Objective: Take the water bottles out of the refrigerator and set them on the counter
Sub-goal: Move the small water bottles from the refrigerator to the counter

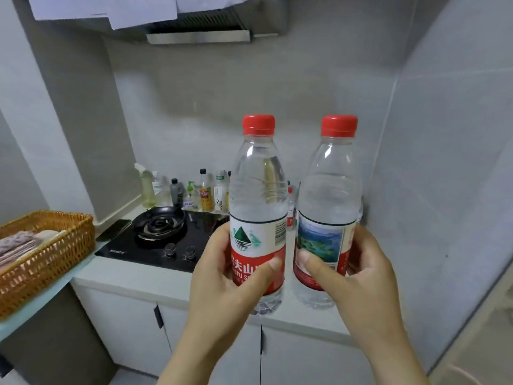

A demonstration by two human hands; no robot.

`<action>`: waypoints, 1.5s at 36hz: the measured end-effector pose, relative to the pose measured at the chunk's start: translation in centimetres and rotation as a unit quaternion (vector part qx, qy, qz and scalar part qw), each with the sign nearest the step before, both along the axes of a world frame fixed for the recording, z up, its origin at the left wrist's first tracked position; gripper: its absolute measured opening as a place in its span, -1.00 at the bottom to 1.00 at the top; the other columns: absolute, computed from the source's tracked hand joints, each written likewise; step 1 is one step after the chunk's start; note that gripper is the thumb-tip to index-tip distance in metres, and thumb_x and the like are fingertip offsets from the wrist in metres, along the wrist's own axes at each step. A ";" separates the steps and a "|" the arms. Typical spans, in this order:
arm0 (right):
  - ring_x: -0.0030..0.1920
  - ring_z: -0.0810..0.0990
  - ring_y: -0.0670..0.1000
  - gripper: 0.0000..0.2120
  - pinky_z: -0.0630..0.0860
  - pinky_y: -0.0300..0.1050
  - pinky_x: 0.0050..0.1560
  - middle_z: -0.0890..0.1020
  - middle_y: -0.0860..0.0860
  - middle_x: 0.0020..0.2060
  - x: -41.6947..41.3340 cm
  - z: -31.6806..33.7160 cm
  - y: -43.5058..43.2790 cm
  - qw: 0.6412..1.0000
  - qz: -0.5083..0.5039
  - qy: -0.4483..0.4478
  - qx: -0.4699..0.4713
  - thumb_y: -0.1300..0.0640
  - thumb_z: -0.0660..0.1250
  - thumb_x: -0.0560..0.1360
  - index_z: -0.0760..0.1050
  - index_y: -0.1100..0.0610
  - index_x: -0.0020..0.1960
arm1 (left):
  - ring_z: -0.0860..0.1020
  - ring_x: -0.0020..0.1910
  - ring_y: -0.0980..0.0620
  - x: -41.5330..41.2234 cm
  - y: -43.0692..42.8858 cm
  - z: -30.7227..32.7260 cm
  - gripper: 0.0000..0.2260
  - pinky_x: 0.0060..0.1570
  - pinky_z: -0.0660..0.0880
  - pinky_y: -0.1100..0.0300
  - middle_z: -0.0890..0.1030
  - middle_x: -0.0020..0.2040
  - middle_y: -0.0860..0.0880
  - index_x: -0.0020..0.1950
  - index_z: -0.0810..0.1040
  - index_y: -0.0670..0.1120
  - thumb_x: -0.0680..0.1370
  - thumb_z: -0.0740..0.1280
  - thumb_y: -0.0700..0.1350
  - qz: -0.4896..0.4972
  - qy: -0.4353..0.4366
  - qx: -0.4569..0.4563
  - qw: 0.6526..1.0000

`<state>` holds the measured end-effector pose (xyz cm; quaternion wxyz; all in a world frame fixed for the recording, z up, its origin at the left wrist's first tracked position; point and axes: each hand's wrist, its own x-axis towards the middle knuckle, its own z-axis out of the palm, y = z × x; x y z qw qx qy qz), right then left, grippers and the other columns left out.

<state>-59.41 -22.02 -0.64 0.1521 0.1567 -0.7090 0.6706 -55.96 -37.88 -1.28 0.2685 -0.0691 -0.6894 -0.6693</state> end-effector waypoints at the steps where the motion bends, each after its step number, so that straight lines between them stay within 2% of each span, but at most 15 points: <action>1: -0.15 0.66 -0.21 -0.61 0.53 -0.42 -0.23 0.68 -0.25 -0.17 -0.8 0.0 -0.2 1.000 -0.005 -0.001 0.000 0.22 0.56 0.28 0.52 -0.11 -0.03 | 0.66 0.01 0.05 -1.0 -0.3 0.0 -0.51 -0.11 0.57 0.30 0.69 0.03 0.01 0.17 0.55 0.01 0.26 0.49 -0.01 -0.006 0.000 -0.004 1.000; 7: -0.15 0.66 -0.22 -0.59 0.52 -0.43 -0.26 0.68 -0.27 -0.18 -5.7 0.2 -1.3 0.999 -0.035 -0.017 0.005 0.25 0.55 0.29 0.51 -0.09 0.00 | 0.66 0.00 0.10 -7.2 -2.2 0.0 -0.46 -0.11 0.57 0.31 0.69 0.02 0.08 0.19 0.53 0.06 0.21 0.48 0.02 -0.037 -0.016 -0.023 0.999; 10: -0.14 0.66 -0.22 -0.58 0.53 -0.42 -0.25 0.68 -0.26 -0.17 -7.8 -0.3 -1.8 0.998 -0.053 -0.032 0.009 0.26 0.55 0.28 0.50 -0.08 0.01 | 0.66 -0.01 0.10 -9.8 -2.8 -0.3 -0.54 -0.11 0.56 0.32 0.69 0.01 0.08 0.10 0.56 0.15 0.20 0.49 0.01 -0.064 -0.029 -0.026 0.997; 18: -0.10 0.69 -0.12 -0.51 0.60 -0.09 -0.05 0.71 -0.18 -0.10 -13.6 -2.3 -2.5 0.994 -0.088 -0.067 0.016 0.29 0.56 0.26 0.51 -0.09 0.07 | 0.66 -0.02 0.15 -15.5 -3.3 -1.6 -0.53 -0.12 0.55 0.35 0.69 0.00 0.14 0.12 0.53 0.15 0.22 0.47 -0.02 -0.081 -0.059 -0.040 0.994; 20: -0.08 0.70 -0.11 -0.51 0.61 -0.07 -0.03 0.71 -0.16 -0.10 -15.3 -2.5 -2.3 0.994 -0.085 -0.071 0.015 0.29 0.56 0.26 0.52 -0.08 0.08 | 0.67 -0.05 0.14 -17.2 -3.1 -1.5 -0.55 -0.16 0.58 0.29 0.69 -0.02 0.15 0.10 0.54 0.16 0.22 0.47 -0.02 -0.073 -0.065 -0.048 0.994; 22: -0.07 0.70 -0.11 -0.49 0.61 -0.07 -0.02 0.71 -0.17 -0.08 -17.2 -2.7 -1.9 0.994 -0.080 -0.075 0.016 0.28 0.57 0.26 0.52 -0.09 0.10 | 0.67 -0.11 0.11 -18.9 -2.8 -1.4 -0.58 -0.21 0.62 0.10 0.69 -0.06 0.16 0.07 0.53 0.19 0.25 0.49 -0.04 -0.062 -0.073 -0.060 0.994; 23: -0.06 0.69 -0.12 -0.48 0.61 -0.07 -0.01 0.71 -0.17 -0.07 -18.2 -2.8 -1.7 0.994 -0.078 -0.076 0.021 0.27 0.57 0.26 0.52 -0.09 0.11 | 0.67 -0.13 0.13 -19.8 -2.5 -1.5 -0.59 -0.22 0.62 0.13 0.69 -0.07 0.17 0.06 0.53 0.19 0.28 0.52 -0.10 -0.057 -0.075 -0.065 0.993; 25: -0.05 0.69 -0.12 -0.48 0.61 -0.06 0.00 0.70 -0.16 -0.06 -20.2 -3.0 -1.1 0.994 -0.074 -0.075 0.028 0.26 0.57 0.26 0.52 -0.10 0.12 | 0.66 -0.13 0.22 -21.6 -2.0 -1.5 -0.57 -0.22 0.56 0.37 0.69 -0.09 0.21 0.06 0.53 0.12 0.35 0.54 -0.28 -0.048 -0.074 -0.068 0.994; 28: -0.06 0.69 -0.11 -0.50 0.61 -0.05 0.00 0.70 -0.15 -0.07 -23.2 -3.1 -0.1 0.994 -0.068 -0.074 0.037 0.26 0.58 0.27 0.52 -0.11 0.08 | 0.65 -0.12 0.25 -24.1 -1.1 -1.6 -0.56 -0.22 0.51 0.45 0.69 -0.09 0.23 0.06 0.53 0.09 0.37 0.49 -0.37 -0.038 -0.079 -0.077 0.993; 32: -0.06 0.68 -0.13 -0.50 0.61 -0.10 -0.03 0.69 -0.15 -0.04 -26.9 -4.0 1.2 0.993 -0.058 -0.090 0.056 0.22 0.59 0.26 0.51 -0.13 0.08 | 0.65 -0.09 0.24 -27.0 -0.1 -2.5 -0.54 -0.19 0.52 0.43 0.68 -0.07 0.23 0.09 0.52 0.10 0.35 0.52 -0.34 -0.025 -0.098 -0.083 0.991; 35: -0.08 0.67 -0.19 -0.48 0.57 -0.32 -0.13 0.69 -0.17 -0.04 -29.2 -4.5 2.0 0.991 -0.052 -0.098 0.068 0.20 0.60 0.25 0.51 -0.12 0.11 | 0.65 -0.10 0.23 -28.9 0.5 -3.0 -0.57 -0.18 0.52 0.42 0.67 -0.06 0.22 0.09 0.52 0.09 0.28 0.51 -0.18 -0.007 -0.109 -0.083 0.991; 38: -0.12 0.65 -0.26 -0.47 0.52 -0.45 -0.22 0.68 -0.19 -0.08 -31.4 -5.6 2.5 0.989 -0.062 -0.111 0.078 0.21 0.60 0.24 0.51 -0.10 0.12 | 0.65 -0.12 0.23 -30.9 0.8 -4.2 -0.55 -0.19 0.52 0.42 0.67 -0.08 0.21 0.08 0.51 0.08 0.31 0.55 -0.27 0.009 -0.136 -0.085 0.987; 44: -0.05 0.66 -0.18 -0.39 0.60 -0.14 -0.01 0.67 -0.19 -0.02 -35.0 -8.6 2.6 0.983 -0.067 -0.153 0.081 0.23 0.61 0.22 0.49 -0.11 0.18 | 0.63 -0.13 0.26 -34.3 0.5 -6.1 -0.54 -0.19 0.52 0.44 0.65 -0.09 0.27 0.01 0.49 0.14 0.32 0.52 -0.31 0.017 -0.171 -0.111 0.979; 49: -0.03 0.65 -0.20 -0.38 0.60 -0.12 0.01 0.67 -0.21 -0.01 -37.6 -10.6 1.8 0.979 -0.085 -0.161 0.097 0.19 0.62 0.21 0.49 -0.11 0.19 | 0.60 -0.12 0.33 -37.3 -0.5 -7.9 -0.52 -0.22 0.48 0.50 0.62 -0.08 0.35 0.05 0.46 0.19 0.32 0.53 -0.26 0.003 -0.195 -0.126 0.973; 54: 0.02 0.64 -0.17 -0.33 0.59 -0.13 0.04 0.66 -0.20 0.04 -40.0 -12.0 0.5 0.974 -0.094 -0.179 0.104 0.14 0.63 0.20 0.47 -0.12 0.23 | 0.61 -0.08 0.26 -40.6 -2.3 -9.8 -0.52 -0.14 0.54 0.39 0.64 -0.06 0.22 0.08 0.46 0.16 0.29 0.55 -0.19 -0.003 -0.215 -0.150 0.965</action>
